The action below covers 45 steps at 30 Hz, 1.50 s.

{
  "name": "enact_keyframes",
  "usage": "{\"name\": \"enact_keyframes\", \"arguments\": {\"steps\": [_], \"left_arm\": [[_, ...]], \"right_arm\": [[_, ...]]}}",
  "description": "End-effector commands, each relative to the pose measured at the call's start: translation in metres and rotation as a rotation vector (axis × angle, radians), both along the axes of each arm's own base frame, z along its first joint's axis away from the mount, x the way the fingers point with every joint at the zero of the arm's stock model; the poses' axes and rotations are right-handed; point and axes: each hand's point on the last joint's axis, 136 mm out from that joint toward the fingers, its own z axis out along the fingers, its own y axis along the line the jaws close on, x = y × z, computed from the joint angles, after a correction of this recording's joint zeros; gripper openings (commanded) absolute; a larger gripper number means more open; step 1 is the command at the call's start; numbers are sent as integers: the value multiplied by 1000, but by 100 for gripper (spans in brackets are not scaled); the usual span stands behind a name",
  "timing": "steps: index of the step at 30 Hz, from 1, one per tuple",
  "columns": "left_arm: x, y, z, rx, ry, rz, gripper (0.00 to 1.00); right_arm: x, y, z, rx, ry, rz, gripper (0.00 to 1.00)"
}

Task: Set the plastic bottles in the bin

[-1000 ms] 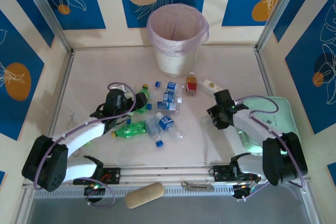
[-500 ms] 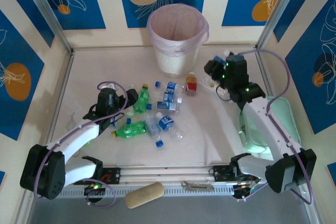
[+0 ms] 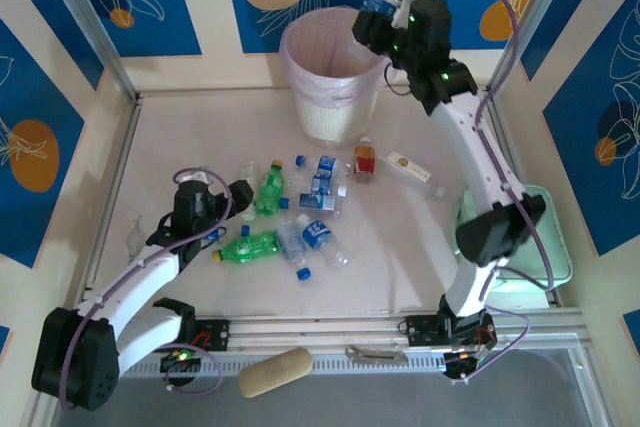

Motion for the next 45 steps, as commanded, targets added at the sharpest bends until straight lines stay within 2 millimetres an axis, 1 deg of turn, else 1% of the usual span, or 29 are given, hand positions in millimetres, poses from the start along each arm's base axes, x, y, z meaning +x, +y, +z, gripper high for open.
{"name": "enact_keyframes", "arguments": {"steps": [1, 3, 4, 7, 9, 14, 15, 18, 20, 23, 27, 31, 36, 39, 42, 45], "left_arm": [[-7, 5, -3, 23, 4, -12, 100], [-8, 5, -2, 30, 0, -18, 100], [-8, 5, -2, 33, -2, -20, 100], [-9, 6, 0, 42, -5, -26, 100], [-9, 7, 2, 44, -11, -22, 100], [-10, 9, 2, 56, -14, -26, 100], [-10, 9, 2, 57, -13, -28, 100], [-12, 10, 1, 64, -9, -29, 100], [-12, 10, 0, 66, -8, -28, 100], [-12, 11, -1, 60, -5, -22, 100], [-10, 9, 0, 46, -9, -21, 100], [-10, 7, 1, 36, -7, -24, 100], [-11, 6, 1, 21, -2, -28, 100], [-11, 3, 2, 8, -2, -37, 100], [-10, -1, 6, -4, -8, -54, 100], [-9, -6, 11, -19, -13, -77, 100]], "right_arm": [[18, 12, -9, -107, -2, 18, 53], [37, 17, -11, -141, -18, 13, 53], [46, 19, -16, -148, -14, 13, 53], [65, 30, -31, -151, 5, 40, 53], [75, 37, -47, -155, 22, 57, 53], [90, 45, -88, -150, 87, 71, 53], [91, 46, -94, -151, 96, 76, 53], [94, 48, -103, -155, 110, 85, 53], [93, 50, -103, -157, 105, 98, 54], [91, 53, -97, -163, 90, 108, 61], [86, 53, -88, -164, 75, 113, 83], [78, 51, -70, -151, 52, 118, 94], [62, 45, -46, -132, 33, 131, 96], [50, 39, -37, -122, 47, 142, 98], [36, 30, -39, -114, 87, 155, 100], [15, 17, -41, -115, 122, 176, 99]]}}
